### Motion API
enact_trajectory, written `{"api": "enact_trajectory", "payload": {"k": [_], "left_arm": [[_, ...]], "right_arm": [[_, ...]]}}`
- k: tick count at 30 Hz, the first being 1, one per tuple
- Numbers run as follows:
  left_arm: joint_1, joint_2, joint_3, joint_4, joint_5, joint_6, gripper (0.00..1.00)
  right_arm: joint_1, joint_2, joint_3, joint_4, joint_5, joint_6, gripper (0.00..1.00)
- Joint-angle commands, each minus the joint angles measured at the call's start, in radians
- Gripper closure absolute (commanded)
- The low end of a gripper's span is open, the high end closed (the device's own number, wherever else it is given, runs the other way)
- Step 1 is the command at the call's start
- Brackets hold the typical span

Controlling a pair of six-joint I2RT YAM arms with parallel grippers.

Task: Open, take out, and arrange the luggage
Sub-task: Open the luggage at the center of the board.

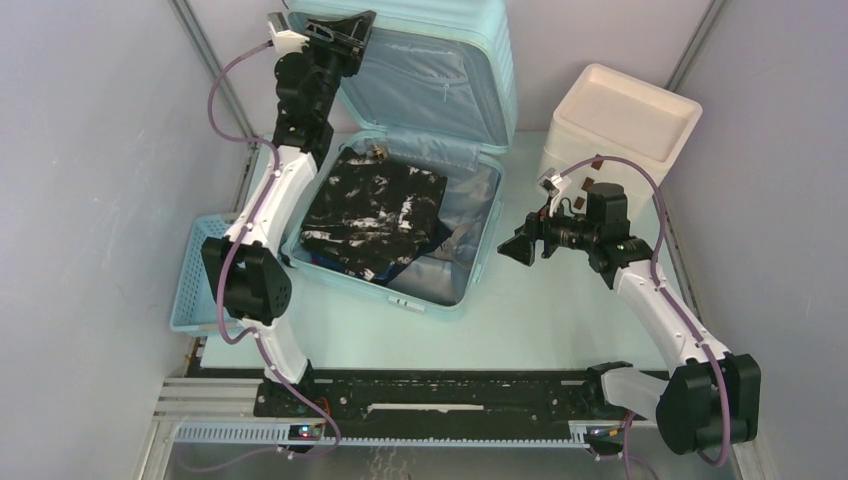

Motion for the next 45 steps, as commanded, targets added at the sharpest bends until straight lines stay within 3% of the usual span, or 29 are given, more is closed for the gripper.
{"api": "enact_trajectory", "payload": {"k": [1, 9, 17, 20, 25, 30, 33, 45], "left_arm": [[0.009, 0.000, 0.067, -0.033, -0.021, 0.041, 0.45], [0.009, 0.058, 0.218, -0.103, 0.038, 0.069, 0.25], [-0.006, 0.165, 0.417, -0.163, 0.089, 0.035, 0.25], [-0.012, 0.193, 0.464, -0.182, 0.065, 0.017, 0.31], [-0.019, 0.232, 0.528, -0.160, 0.034, -0.014, 0.32], [-0.032, 0.295, 0.592, -0.117, 0.006, -0.079, 0.24], [-0.037, 0.323, 0.612, -0.100, -0.008, -0.105, 0.19], [-0.055, 0.316, 0.589, -0.013, -0.019, -0.124, 0.21]], "right_arm": [[-0.006, -0.018, 0.006, 0.034, 0.008, 0.017, 0.14], [-0.022, -0.024, 0.006, 0.040, 0.008, 0.030, 0.14], [-0.029, -0.027, 0.006, 0.056, 0.049, 0.072, 0.13], [-0.031, -0.029, 0.006, 0.058, 0.053, 0.077, 0.13], [-0.031, -0.029, 0.006, 0.060, 0.059, 0.080, 0.13], [-0.035, -0.029, 0.006, 0.061, 0.070, 0.089, 0.13], [-0.039, -0.028, 0.006, 0.063, 0.073, 0.094, 0.13], [-0.043, -0.026, 0.006, 0.065, 0.080, 0.100, 0.12]]}}
